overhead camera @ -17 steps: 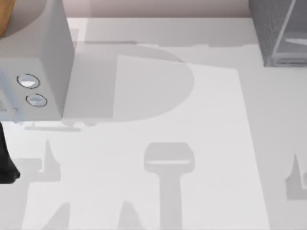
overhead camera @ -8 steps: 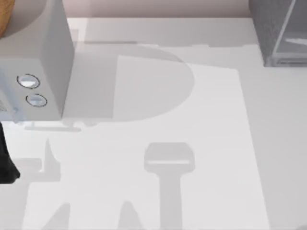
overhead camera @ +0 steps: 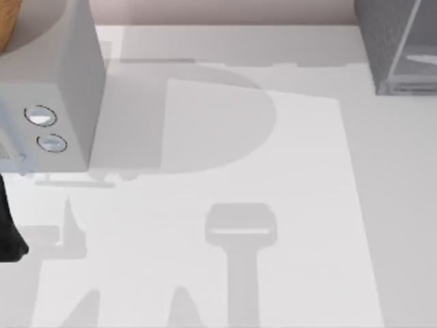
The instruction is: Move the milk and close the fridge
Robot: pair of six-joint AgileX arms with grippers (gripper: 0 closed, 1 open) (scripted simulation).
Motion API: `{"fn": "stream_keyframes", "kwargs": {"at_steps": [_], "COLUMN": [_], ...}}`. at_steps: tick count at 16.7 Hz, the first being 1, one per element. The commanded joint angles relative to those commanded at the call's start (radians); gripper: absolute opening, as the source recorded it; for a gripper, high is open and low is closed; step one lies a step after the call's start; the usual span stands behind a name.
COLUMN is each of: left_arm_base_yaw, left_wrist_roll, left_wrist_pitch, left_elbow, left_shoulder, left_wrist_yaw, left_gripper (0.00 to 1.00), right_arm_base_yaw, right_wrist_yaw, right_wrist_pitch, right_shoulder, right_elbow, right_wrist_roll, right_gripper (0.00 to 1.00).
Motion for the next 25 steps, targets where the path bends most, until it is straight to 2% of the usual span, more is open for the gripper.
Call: {"fn": "stream_keyframes", "kwargs": {"at_steps": [4, 8, 11, 19, 22, 25], "left_arm_base_yaw": [0.000, 0.000, 0.000, 0.000, 0.000, 0.000], "left_wrist_roll": [0.000, 0.000, 0.000, 0.000, 0.000, 0.000], "left_wrist_pitch": [0.000, 0.000, 0.000, 0.000, 0.000, 0.000], "left_elbow": [0.000, 0.000, 0.000, 0.000, 0.000, 0.000], "left_shoulder": [0.000, 0.000, 0.000, 0.000, 0.000, 0.000], "left_wrist_yaw": [0.000, 0.000, 0.000, 0.000, 0.000, 0.000], "left_gripper": [1.00, 1.00, 1.00, 1.00, 1.00, 1.00], "right_arm_base_yaw": [-0.062, -0.291, -0.548, -1.340, -1.579, -1.742], "right_wrist_yaw": [-0.046, -0.188, -0.326, -0.706, -0.820, -0.902], "right_wrist_pitch": [0.007, 0.020, 0.031, 0.034, 0.023, 0.012], "right_shoulder": [0.057, 0.277, 0.547, 1.434, 1.724, 1.923], "right_elbow": [0.029, 0.123, 0.216, 0.484, 0.566, 0.625], "right_wrist_roll": [-0.061, -0.292, -0.576, -1.529, -1.784, -1.942], "right_gripper": [1.00, 1.00, 1.00, 1.00, 1.00, 1.00]}}
